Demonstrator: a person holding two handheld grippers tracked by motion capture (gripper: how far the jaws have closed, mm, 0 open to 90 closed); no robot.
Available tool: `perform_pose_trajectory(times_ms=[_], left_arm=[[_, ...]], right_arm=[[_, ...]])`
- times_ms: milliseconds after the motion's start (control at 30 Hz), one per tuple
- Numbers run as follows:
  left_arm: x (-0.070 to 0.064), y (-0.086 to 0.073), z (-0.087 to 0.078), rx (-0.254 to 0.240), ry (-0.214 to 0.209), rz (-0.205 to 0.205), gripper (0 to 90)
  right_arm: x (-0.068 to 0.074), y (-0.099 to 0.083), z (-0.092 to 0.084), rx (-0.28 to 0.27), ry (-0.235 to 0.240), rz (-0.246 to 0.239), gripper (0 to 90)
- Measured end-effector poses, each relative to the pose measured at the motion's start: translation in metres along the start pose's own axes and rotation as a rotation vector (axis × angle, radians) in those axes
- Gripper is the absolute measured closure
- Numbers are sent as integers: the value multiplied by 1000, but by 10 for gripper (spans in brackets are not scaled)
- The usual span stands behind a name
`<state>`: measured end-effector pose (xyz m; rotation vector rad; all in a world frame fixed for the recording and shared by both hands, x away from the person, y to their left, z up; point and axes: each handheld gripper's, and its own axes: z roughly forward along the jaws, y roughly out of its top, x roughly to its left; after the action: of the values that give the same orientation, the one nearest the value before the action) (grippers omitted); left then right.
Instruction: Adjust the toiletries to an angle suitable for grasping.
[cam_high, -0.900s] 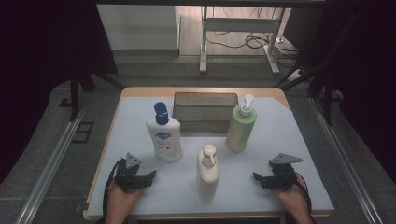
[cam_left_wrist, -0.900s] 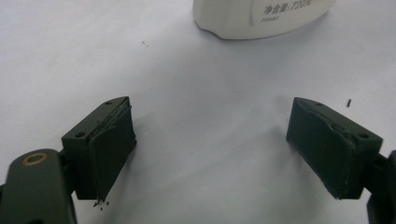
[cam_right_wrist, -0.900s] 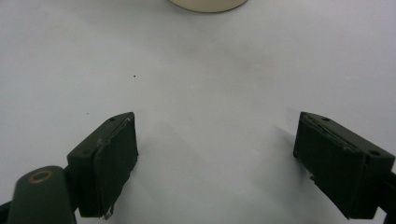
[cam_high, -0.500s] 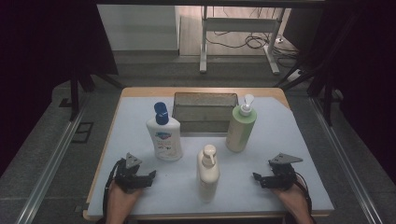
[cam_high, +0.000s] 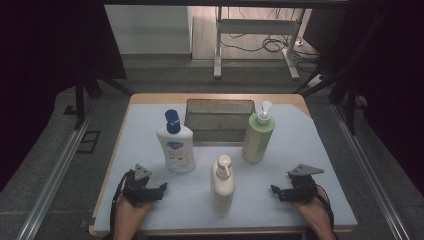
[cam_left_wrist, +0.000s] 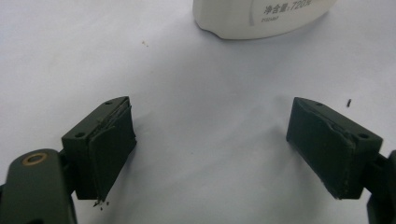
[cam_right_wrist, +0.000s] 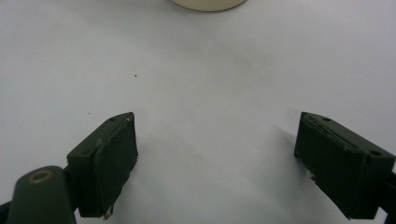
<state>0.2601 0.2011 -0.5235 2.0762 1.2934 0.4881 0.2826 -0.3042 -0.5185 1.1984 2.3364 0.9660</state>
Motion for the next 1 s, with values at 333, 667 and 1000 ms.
perform_pose_trajectory(times_ms=[333, 667, 1000], left_arm=[[0, 0, 0, 0, -1, 0, 148], [0, 0, 0, 0, -1, 0, 148], [0, 0, 0, 0, 0, 0, 148]], right_arm=[[8, 5, -3, 0, 5, -28, 9], [9, 7, -6, -26, 14, -35, 0], [9, 14, -10, -57, 42, -18, 0]])
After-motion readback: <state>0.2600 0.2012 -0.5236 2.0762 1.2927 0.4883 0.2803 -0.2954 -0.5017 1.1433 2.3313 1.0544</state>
